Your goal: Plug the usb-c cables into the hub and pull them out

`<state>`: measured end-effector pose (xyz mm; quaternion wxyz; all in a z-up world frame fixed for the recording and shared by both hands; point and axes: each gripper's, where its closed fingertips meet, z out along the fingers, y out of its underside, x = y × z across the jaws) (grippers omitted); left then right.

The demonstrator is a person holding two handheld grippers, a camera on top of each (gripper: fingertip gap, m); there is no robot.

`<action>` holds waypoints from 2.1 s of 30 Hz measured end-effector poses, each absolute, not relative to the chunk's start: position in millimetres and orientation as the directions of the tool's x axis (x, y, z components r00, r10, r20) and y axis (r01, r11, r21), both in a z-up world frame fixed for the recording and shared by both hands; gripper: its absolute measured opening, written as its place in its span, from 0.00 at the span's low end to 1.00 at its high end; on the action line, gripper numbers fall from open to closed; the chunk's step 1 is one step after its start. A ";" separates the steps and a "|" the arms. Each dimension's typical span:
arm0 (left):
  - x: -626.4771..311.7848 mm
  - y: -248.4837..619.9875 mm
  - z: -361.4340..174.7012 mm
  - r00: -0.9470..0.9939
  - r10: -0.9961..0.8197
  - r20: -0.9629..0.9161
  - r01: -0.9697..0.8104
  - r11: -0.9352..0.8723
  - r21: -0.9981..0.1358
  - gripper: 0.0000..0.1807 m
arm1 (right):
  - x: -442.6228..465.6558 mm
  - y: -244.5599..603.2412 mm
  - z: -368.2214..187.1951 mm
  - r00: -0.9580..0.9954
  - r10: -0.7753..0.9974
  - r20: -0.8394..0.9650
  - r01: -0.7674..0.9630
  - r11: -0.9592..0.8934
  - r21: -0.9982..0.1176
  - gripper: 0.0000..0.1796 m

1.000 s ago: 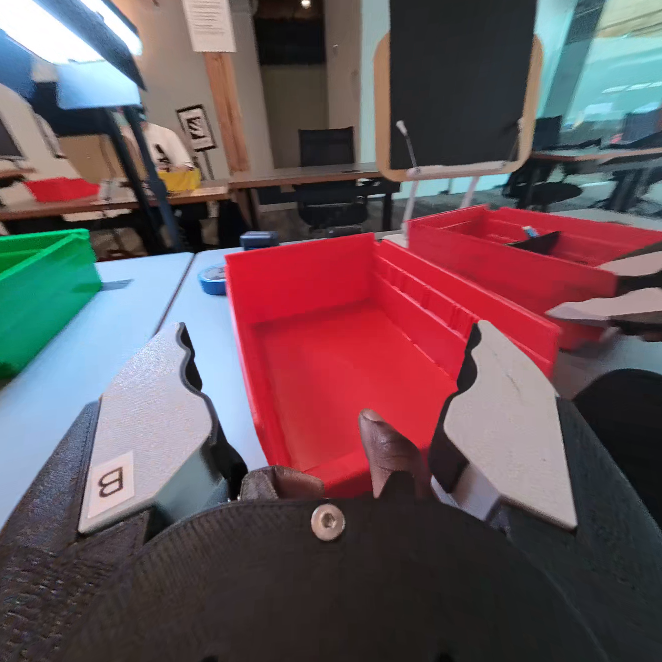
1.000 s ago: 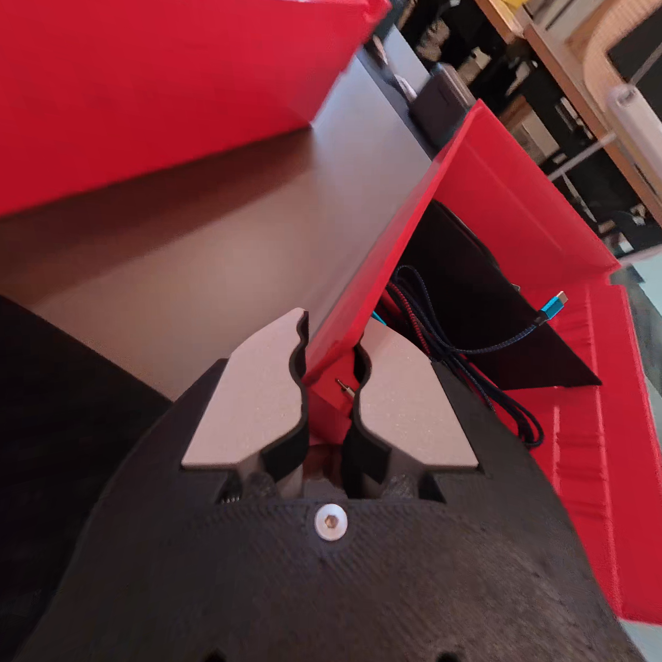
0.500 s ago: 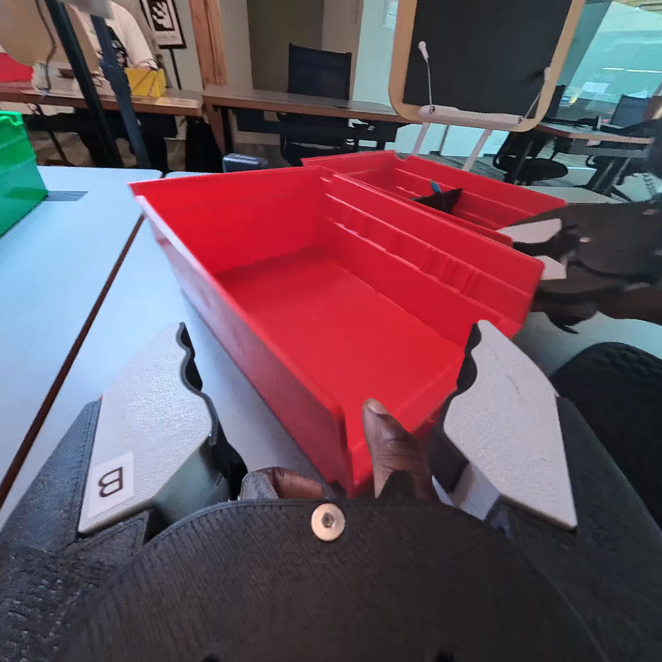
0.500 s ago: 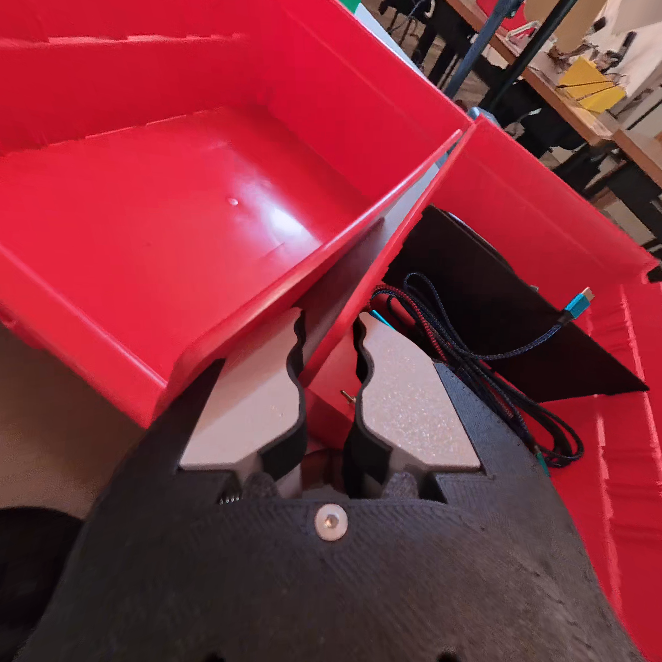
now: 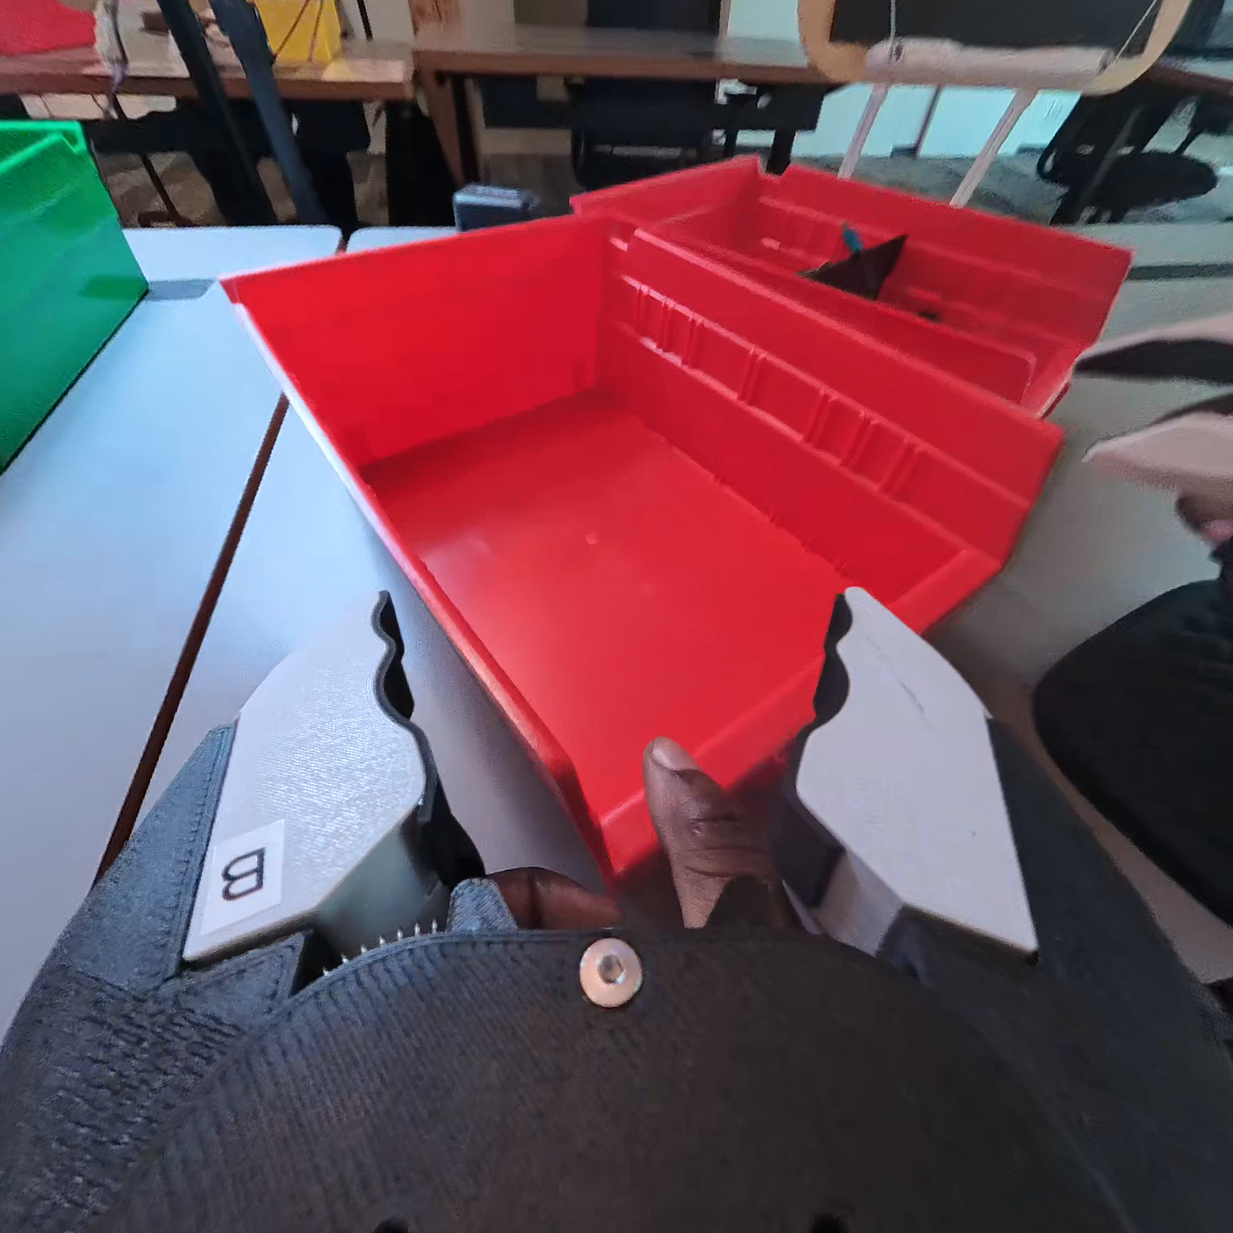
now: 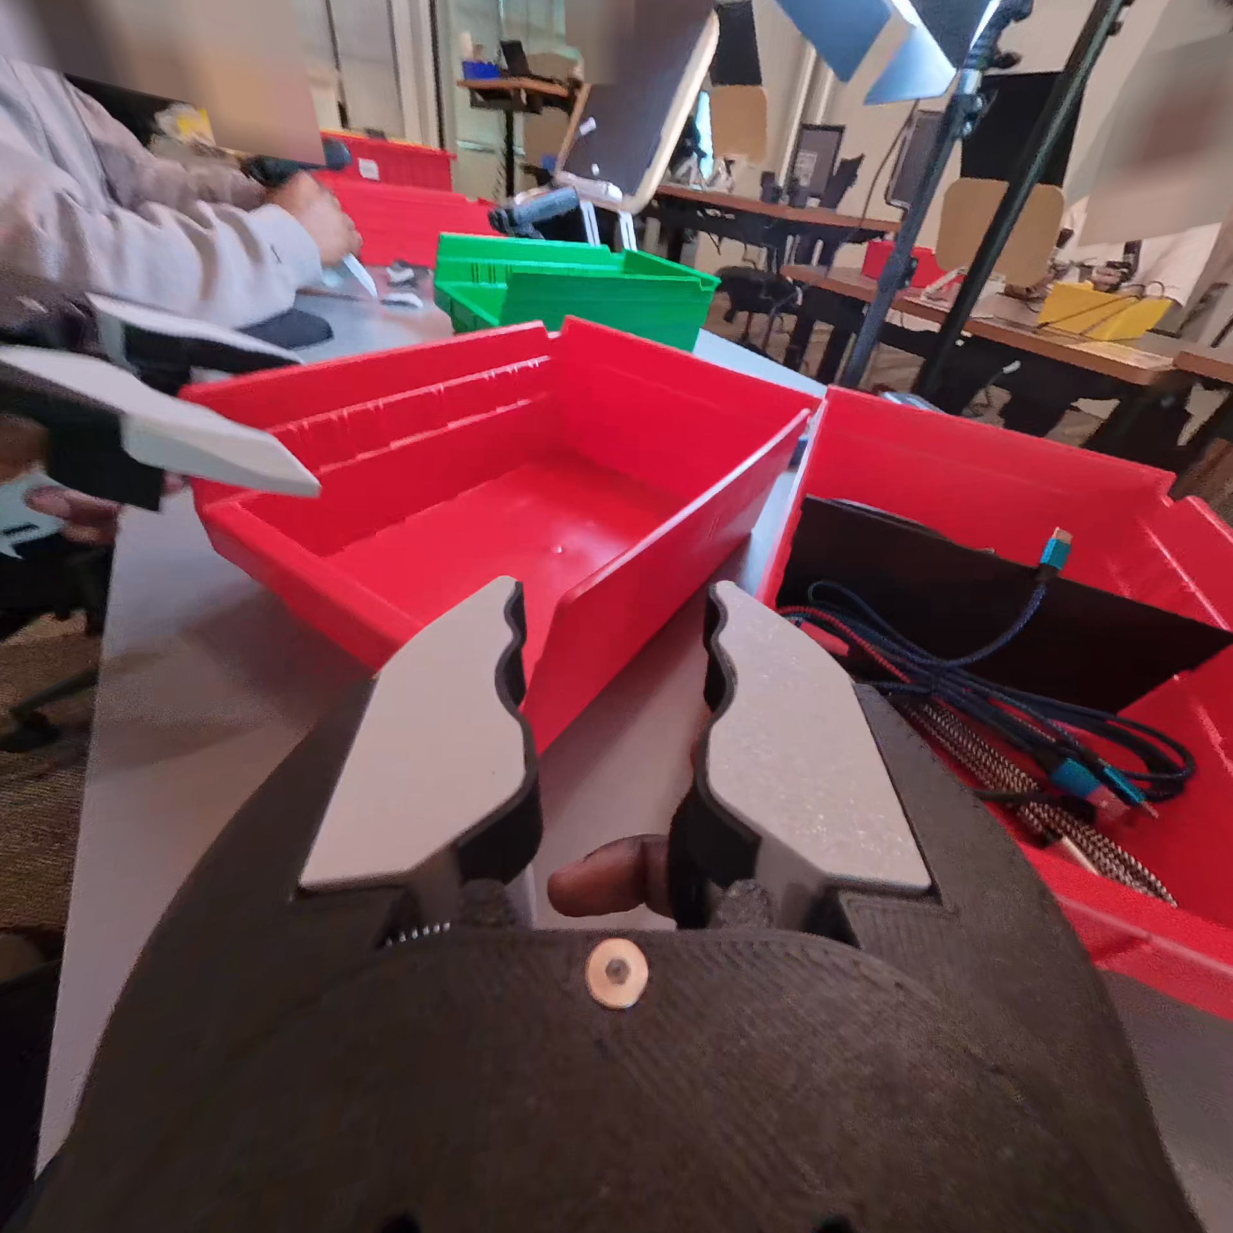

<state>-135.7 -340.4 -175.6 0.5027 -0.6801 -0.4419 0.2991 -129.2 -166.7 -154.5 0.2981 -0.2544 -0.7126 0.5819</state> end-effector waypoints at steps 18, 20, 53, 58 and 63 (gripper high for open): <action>-120.2 -341.0 -170.4 0.388 0.916 -0.102 0.228 -0.203 -0.952 0.80 | -139.7 -188.1 -185.0 -0.668 0.726 0.162 0.107 0.310 -0.945 0.22; -128.6 -354.8 -190.1 0.323 0.942 -0.090 0.359 -0.210 -0.909 0.80 | -140.8 -188.1 -185.5 -0.660 0.731 0.174 0.105 0.319 -0.942 0.22; -114.3 -173.4 -42.9 0.398 0.910 -0.120 -0.197 -0.042 -0.979 0.28 | -82.5 -15.1 -36.5 -0.016 0.666 0.746 -0.286 0.711 -0.642 0.09; -113.3 -48.7 -63.4 0.598 0.797 -0.088 -0.101 -0.034 -0.994 0.27 | -47.7 98.5 -50.1 0.088 0.765 0.637 -0.151 0.643 -0.751 0.08; -117.5 57.4 -97.4 0.712 0.693 -0.110 -0.039 -0.117 -0.992 0.27 | -24.3 196.5 -77.5 0.299 0.734 0.610 -0.005 0.640 -0.768 0.06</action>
